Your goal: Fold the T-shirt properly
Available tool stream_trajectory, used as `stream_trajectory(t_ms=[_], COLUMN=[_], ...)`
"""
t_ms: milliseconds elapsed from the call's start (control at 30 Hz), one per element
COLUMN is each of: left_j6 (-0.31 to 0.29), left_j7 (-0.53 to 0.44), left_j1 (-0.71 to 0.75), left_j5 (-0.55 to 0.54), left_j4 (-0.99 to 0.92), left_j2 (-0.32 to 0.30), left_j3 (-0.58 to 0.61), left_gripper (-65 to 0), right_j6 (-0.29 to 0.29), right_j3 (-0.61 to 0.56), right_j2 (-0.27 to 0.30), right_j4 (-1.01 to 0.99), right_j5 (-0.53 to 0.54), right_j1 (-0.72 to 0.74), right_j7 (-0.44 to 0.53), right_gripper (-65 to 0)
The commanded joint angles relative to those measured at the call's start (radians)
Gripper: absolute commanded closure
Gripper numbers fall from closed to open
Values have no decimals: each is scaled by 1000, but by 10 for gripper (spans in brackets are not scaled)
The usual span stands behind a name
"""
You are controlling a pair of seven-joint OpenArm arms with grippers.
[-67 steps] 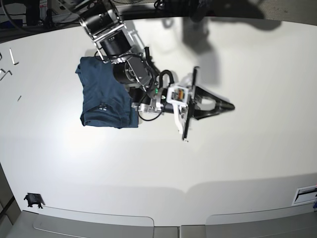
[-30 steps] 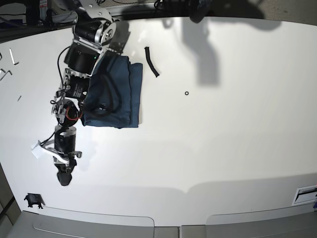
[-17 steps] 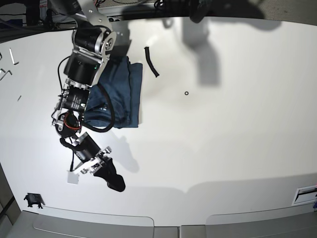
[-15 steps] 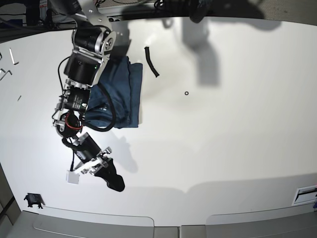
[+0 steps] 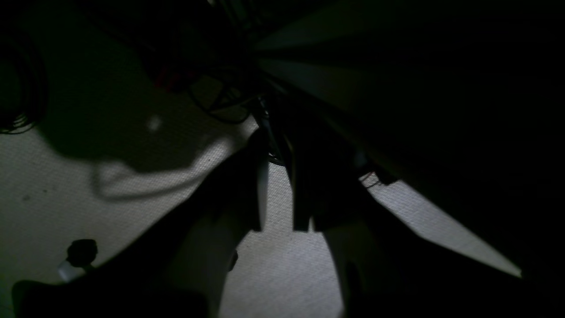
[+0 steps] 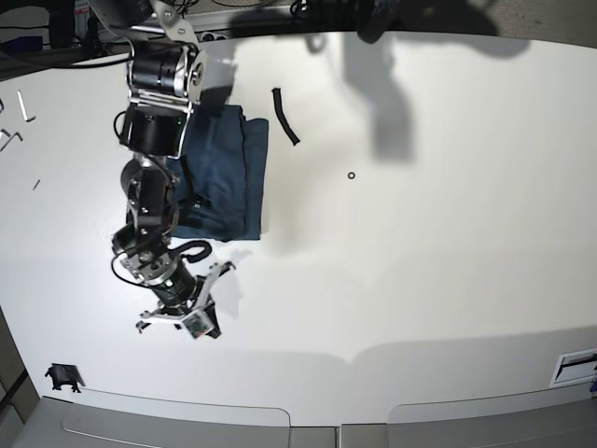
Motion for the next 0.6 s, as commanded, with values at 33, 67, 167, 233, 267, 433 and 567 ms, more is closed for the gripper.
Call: stream_trajectory(t_ms=[33, 67, 167, 233, 267, 433, 567], left_j6=[-11, -11, -11, -11, -11, -11, -11], left_j7=[-10, -10, -10, -10, -10, -10, -10], left_j1=[11, 11, 11, 11, 11, 11, 11], left_j5=[2, 2, 2, 2, 2, 2, 2], left_j4=[5, 5, 5, 5, 5, 5, 5], left_j2=[8, 8, 8, 8, 8, 8, 8], left_j3=[2, 2, 2, 2, 2, 2, 2], left_gripper=[-81, -81, -81, -81, -81, -81, -81], right_j6=[-83, -96, -168, -255, -312, -623, -993], right_j3=[-17, -24, -46, -48, -48, -48, -52], right_j2=[7, 9, 24, 29, 34, 67, 95], right_j4=[17, 17, 17, 17, 17, 18, 18], right_j5=[-72, -119, -229, -289, -309, -272, -280], right_j1=[28, 29, 29, 29, 29, 29, 29], right_j7=[36, 36, 39, 34, 26, -105, -191], right_gripper=[0, 0, 0, 0, 0, 0, 0])
